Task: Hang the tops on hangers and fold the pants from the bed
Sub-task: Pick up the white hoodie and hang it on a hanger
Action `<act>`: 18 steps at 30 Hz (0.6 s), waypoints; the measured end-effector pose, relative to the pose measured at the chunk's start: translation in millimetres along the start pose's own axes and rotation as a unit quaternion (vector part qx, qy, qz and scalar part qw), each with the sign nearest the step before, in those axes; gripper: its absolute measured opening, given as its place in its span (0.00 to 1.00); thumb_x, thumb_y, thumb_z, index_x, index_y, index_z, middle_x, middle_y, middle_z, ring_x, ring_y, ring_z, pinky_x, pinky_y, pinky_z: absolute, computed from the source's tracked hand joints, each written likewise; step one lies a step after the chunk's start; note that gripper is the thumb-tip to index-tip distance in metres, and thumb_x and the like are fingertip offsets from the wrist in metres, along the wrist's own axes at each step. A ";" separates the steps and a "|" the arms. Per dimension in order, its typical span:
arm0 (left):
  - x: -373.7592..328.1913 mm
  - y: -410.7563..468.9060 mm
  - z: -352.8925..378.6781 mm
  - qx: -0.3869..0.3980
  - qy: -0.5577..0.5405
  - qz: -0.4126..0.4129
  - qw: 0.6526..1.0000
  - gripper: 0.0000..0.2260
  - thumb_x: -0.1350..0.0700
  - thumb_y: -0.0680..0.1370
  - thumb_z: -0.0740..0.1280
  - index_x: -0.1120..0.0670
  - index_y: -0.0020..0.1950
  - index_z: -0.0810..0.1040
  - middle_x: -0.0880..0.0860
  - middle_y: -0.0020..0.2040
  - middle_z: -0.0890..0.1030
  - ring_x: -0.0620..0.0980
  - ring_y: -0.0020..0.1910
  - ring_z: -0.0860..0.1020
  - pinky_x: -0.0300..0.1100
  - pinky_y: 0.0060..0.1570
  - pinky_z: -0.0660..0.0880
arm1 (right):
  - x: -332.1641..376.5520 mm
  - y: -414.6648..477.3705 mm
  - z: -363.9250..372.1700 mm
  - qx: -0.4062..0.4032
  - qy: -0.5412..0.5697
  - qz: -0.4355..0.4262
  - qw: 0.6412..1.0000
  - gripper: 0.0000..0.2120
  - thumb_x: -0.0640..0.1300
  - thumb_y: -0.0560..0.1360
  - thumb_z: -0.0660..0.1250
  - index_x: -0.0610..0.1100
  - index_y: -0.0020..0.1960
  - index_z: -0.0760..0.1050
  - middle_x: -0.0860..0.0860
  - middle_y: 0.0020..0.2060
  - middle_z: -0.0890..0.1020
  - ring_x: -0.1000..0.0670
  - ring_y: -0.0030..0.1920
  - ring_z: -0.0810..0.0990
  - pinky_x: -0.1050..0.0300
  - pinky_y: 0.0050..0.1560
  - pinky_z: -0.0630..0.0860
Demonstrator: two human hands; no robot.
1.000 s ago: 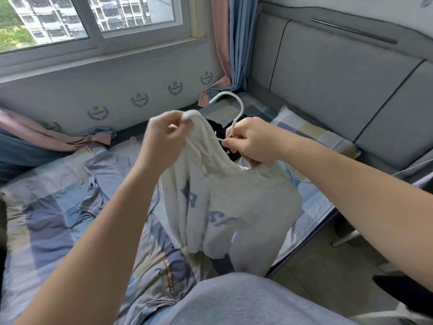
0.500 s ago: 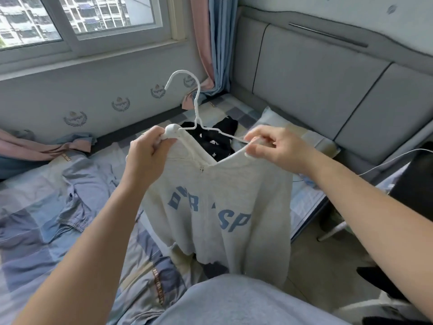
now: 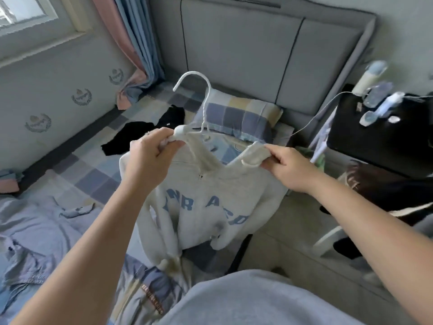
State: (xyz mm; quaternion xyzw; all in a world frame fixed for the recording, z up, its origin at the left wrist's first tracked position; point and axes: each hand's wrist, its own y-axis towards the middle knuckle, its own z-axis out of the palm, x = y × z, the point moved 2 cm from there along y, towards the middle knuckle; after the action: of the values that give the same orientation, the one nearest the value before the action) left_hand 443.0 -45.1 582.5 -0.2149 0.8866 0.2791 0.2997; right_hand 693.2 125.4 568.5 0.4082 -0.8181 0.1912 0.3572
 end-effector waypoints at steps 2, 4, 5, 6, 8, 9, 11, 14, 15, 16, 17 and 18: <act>-21.5 1.0 19.5 0.025 -0.016 0.028 0.999 0.06 0.52 0.78 0.71 0.53 0.45 0.80 0.47 0.31 0.70 0.39 0.31 0.69 0.27 0.33 0.64 | -7.5 -23.4 -5.6 -0.034 0.018 0.016 0.999 0.06 0.48 0.83 0.62 0.58 0.53 0.77 0.60 0.48 0.83 0.57 0.53 0.81 0.49 0.57 0.76; -43.9 -2.3 43.1 0.061 -0.036 0.052 0.996 0.06 0.53 0.78 0.72 0.54 0.45 0.81 0.47 0.31 0.71 0.38 0.32 0.69 0.25 0.35 0.64 | -16.6 -49.6 -12.0 -0.060 0.028 0.046 0.997 0.09 0.49 0.82 0.61 0.63 0.51 0.76 0.62 0.47 0.83 0.59 0.52 0.80 0.53 0.54 0.76; -55.2 -4.0 56.4 0.081 -0.043 0.068 0.993 0.05 0.53 0.78 0.73 0.54 0.46 0.81 0.48 0.32 0.73 0.38 0.33 0.70 0.24 0.36 0.64 | -23.6 -64.3 -15.9 -0.073 0.031 0.065 0.995 0.10 0.49 0.81 0.60 0.63 0.50 0.76 0.61 0.46 0.83 0.58 0.51 0.81 0.53 0.52 0.76; -66.4 -5.9 69.9 0.103 -0.048 0.087 0.990 0.05 0.54 0.77 0.73 0.54 0.47 0.82 0.48 0.32 0.74 0.38 0.34 0.70 0.23 0.36 0.64 | -32.0 -80.4 -19.9 -0.086 0.035 0.084 0.992 0.09 0.47 0.82 0.60 0.60 0.51 0.77 0.58 0.45 0.83 0.54 0.50 0.81 0.51 0.50 0.76; -88.7 -8.2 96.4 0.147 -0.064 0.130 0.978 0.05 0.55 0.76 0.74 0.56 0.48 0.83 0.45 0.32 0.73 0.37 0.34 0.70 0.23 0.37 0.64 | -50.0 -116.0 -28.9 -0.117 0.049 0.114 0.985 0.07 0.43 0.82 0.61 0.48 0.50 0.77 0.49 0.43 0.83 0.46 0.47 0.81 0.46 0.48 0.75; -99.5 -8.3 110.1 0.174 -0.073 0.151 0.970 0.05 0.56 0.76 0.74 0.57 0.48 0.83 0.43 0.32 0.72 0.35 0.34 0.70 0.24 0.36 0.64 | -57.9 -135.1 -34.3 -0.140 0.054 0.128 0.980 0.08 0.41 0.82 0.61 0.46 0.47 0.77 0.49 0.40 0.82 0.46 0.43 0.80 0.48 0.46 0.75; -120.3 -8.6 137.9 0.234 -0.087 0.186 0.950 0.06 0.56 0.76 0.74 0.57 0.50 0.84 0.40 0.35 0.74 0.33 0.36 0.71 0.25 0.37 0.64 | -70.1 -175.0 -46.3 -0.192 0.058 0.156 0.967 0.10 0.41 0.80 0.62 0.48 0.40 0.74 0.55 0.31 0.75 0.54 0.34 0.72 0.55 0.37 0.67; -156.3 -14.9 178.6 0.305 -0.128 0.193 0.924 0.04 0.54 0.75 0.75 0.52 0.46 0.82 0.39 0.34 0.76 0.35 0.35 0.73 0.27 0.37 0.66 | -86.1 -236.3 -68.6 -0.264 0.065 0.205 0.940 0.10 0.46 0.75 0.61 0.40 0.39 0.72 0.56 0.28 0.66 0.55 0.32 0.65 0.57 0.34 0.60; -173.1 -19.8 192.2 0.320 -0.138 0.206 0.914 0.05 0.54 0.74 0.75 0.48 0.45 0.81 0.37 0.35 0.77 0.35 0.35 0.73 0.26 0.37 0.66 | -92.6 -257.7 -76.5 -0.280 0.069 0.216 0.933 0.13 0.46 0.75 0.61 0.36 0.41 0.72 0.54 0.29 0.66 0.55 0.32 0.64 0.56 0.34 0.60; -191.9 -26.8 205.9 0.332 -0.145 0.229 0.903 0.06 0.54 0.75 0.75 0.46 0.44 0.79 0.35 0.36 0.77 0.34 0.35 0.73 0.25 0.37 0.66 | -98.4 -279.5 -83.9 -0.293 0.074 0.229 0.925 0.15 0.46 0.75 0.62 0.33 0.42 0.72 0.53 0.29 0.66 0.55 0.33 0.64 0.55 0.35 0.60; -211.8 -35.4 220.3 0.344 -0.152 0.252 0.892 0.07 0.55 0.75 0.75 0.45 0.45 0.79 0.34 0.37 0.77 0.33 0.36 0.74 0.24 0.38 0.67 | -104.6 -301.7 -90.6 -0.305 0.078 0.242 0.918 0.15 0.45 0.76 0.62 0.32 0.42 0.72 0.53 0.30 0.66 0.54 0.33 0.64 0.54 0.35 0.60; -232.3 -45.5 235.2 0.357 -0.159 0.269 0.880 0.06 0.55 0.75 0.75 0.46 0.45 0.80 0.36 0.36 0.77 0.33 0.37 0.74 0.24 0.39 0.67 | -110.7 -324.5 -96.8 -0.315 0.078 0.255 0.911 0.14 0.45 0.77 0.62 0.33 0.41 0.72 0.52 0.30 0.66 0.54 0.33 0.64 0.54 0.35 0.60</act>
State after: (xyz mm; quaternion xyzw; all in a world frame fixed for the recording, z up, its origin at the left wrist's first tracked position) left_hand 733.8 117.0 560.9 0.2004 0.8904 0.0438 0.4063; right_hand 1041.3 50.0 558.4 0.0362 -0.8815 0.0396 0.4691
